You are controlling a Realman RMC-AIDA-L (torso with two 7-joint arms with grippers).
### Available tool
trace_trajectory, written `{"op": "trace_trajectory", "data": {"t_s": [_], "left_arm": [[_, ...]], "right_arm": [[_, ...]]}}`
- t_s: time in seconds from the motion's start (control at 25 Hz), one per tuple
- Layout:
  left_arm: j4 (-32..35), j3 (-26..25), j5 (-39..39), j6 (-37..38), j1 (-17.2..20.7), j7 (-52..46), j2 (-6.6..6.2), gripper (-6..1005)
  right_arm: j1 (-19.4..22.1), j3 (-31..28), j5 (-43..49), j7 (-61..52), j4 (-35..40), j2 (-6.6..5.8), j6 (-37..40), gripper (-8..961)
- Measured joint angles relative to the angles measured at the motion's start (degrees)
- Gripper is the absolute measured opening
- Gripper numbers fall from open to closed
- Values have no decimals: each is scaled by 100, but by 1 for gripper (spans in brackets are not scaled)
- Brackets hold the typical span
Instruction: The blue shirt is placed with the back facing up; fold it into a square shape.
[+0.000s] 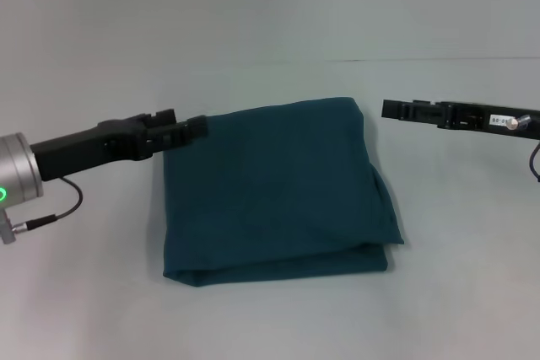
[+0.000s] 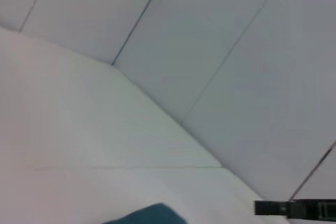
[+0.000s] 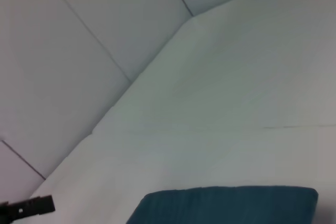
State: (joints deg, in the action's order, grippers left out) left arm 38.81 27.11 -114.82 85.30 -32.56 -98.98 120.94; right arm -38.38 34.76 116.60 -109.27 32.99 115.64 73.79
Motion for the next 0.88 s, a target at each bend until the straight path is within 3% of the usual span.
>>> {"op": "trace_trajectory", "data": {"t_s": [0.48,0.68,0.88], "left_arm": [[20,58,52,1102,109,1988,-52,898],[58,91,39,1234,331,2311,-37,895],[45,134,34,1266,508,2333,14,895]], "right_arm": [[200,113,-1112,2279,-24,239,708,918],[230,658,-1055,2783,-19,233,1218,918],[242,1015,-799,2712,21,133,1556,916]]}}
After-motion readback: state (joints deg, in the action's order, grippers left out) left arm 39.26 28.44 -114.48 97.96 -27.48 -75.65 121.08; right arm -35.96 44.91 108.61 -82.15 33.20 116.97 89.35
